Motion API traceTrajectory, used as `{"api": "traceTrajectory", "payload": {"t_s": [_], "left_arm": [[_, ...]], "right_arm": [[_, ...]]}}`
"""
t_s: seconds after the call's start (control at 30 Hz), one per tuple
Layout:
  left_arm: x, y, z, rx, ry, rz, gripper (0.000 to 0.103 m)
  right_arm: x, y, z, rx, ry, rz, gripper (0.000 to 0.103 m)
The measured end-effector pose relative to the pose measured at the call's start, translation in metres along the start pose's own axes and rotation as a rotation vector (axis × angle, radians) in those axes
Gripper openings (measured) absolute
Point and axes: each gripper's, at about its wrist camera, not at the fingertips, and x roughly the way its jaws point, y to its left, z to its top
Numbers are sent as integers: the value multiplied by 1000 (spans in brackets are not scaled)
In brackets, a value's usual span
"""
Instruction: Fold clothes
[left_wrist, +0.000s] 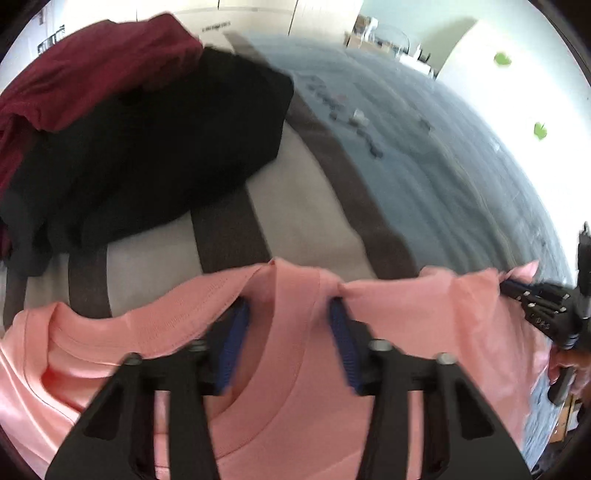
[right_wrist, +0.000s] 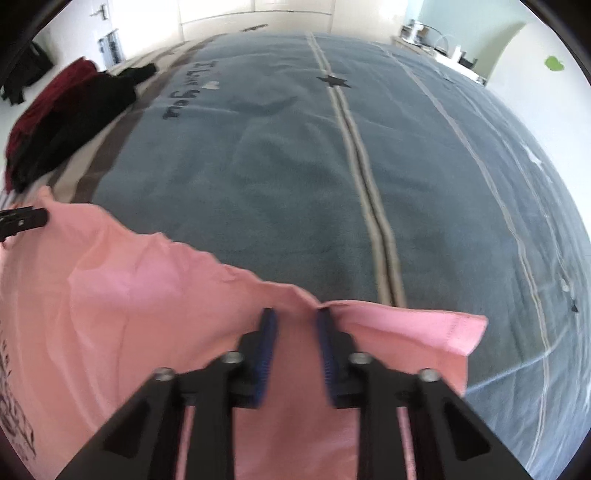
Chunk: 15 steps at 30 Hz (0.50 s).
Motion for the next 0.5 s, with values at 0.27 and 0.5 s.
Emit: {"api": "traceTrajectory", "payload": {"t_s": [0.27,0.5], "left_arm": [[-17,47,10,-62,-30,110,24],[-19,57,11,85,35,152,27]], "right_arm": [[-2,-9,-2,28,-2,-30,1],[-1,-5,2,39,-3,-36,1]]}}
